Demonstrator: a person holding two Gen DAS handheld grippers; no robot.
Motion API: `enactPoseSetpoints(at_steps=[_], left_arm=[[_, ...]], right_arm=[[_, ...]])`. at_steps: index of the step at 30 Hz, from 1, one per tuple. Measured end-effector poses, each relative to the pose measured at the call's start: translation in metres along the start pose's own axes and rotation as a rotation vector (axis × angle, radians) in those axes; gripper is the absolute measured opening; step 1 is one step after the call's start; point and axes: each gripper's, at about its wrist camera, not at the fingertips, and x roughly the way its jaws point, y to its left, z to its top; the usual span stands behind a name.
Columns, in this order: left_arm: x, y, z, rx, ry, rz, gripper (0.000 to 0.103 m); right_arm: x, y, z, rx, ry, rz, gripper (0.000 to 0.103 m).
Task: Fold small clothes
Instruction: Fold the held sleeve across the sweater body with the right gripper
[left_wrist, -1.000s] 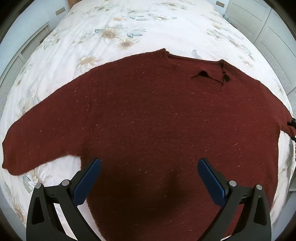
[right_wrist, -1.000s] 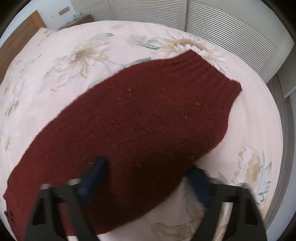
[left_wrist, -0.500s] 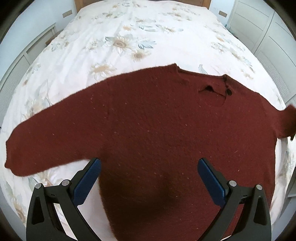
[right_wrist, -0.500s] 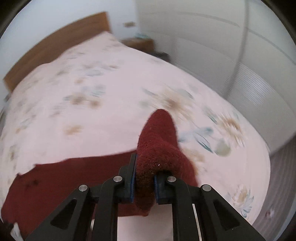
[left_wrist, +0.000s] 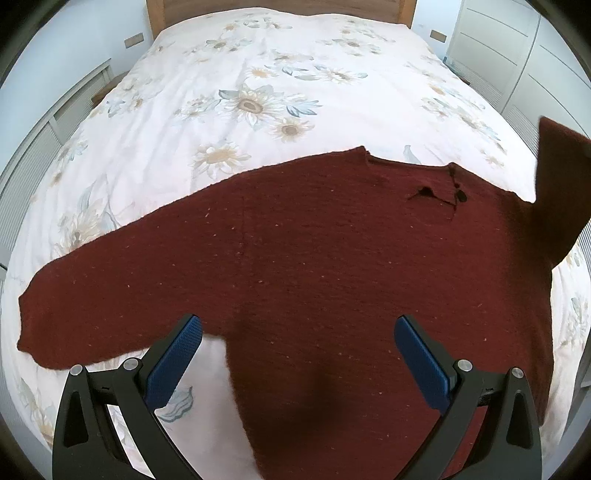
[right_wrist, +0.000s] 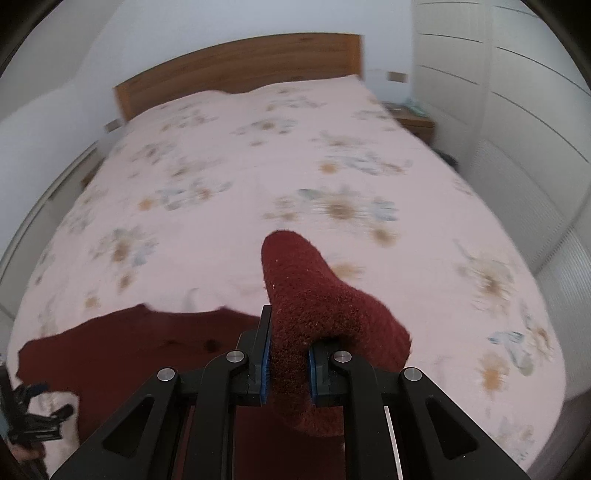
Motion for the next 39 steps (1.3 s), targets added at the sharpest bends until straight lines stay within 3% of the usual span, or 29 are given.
enactPoseSetpoints(at_steps=[7,12,18,26,31,33,34,39], left_arm=[[0.006,0.008,-0.003,-0.015,0.01,-0.021,0.102],[0.011,0.019,-0.005,-0.046,0.026,-0.011,0.102],[0.017,0.025,-0.008,-0.068,0.046,-0.003,0.102],[0.02,0.03,-0.019,-0.071,0.066,0.0,0.102],[0.02,0.033,-0.022,-0.079,0.076,0.01,0.102],[0.019,0.034,-0.023,-0.081,0.08,0.015,0.102],[0.019,0.034,-0.023,-0.081,0.08,0.017,0.102],[0.018,0.036,-0.022,-0.092,0.08,0.012,0.102]], right_arm=[[0.038,0.084,-0.015,-0.101,0.076,0.119,0.015],[0.08,0.129,-0.049,-0.163,0.172,0.169,0.015],[0.133,0.148,-0.099,-0.205,0.292,0.165,0.015],[0.164,0.162,-0.136,-0.242,0.388,0.163,0.02],[0.166,0.168,-0.141,-0.259,0.383,0.157,0.044],[0.158,0.168,-0.139,-0.271,0.354,0.144,0.07],[0.155,0.168,-0.138,-0.282,0.353,0.136,0.075],[0.139,0.154,-0.142,-0.335,0.369,0.096,0.08]])
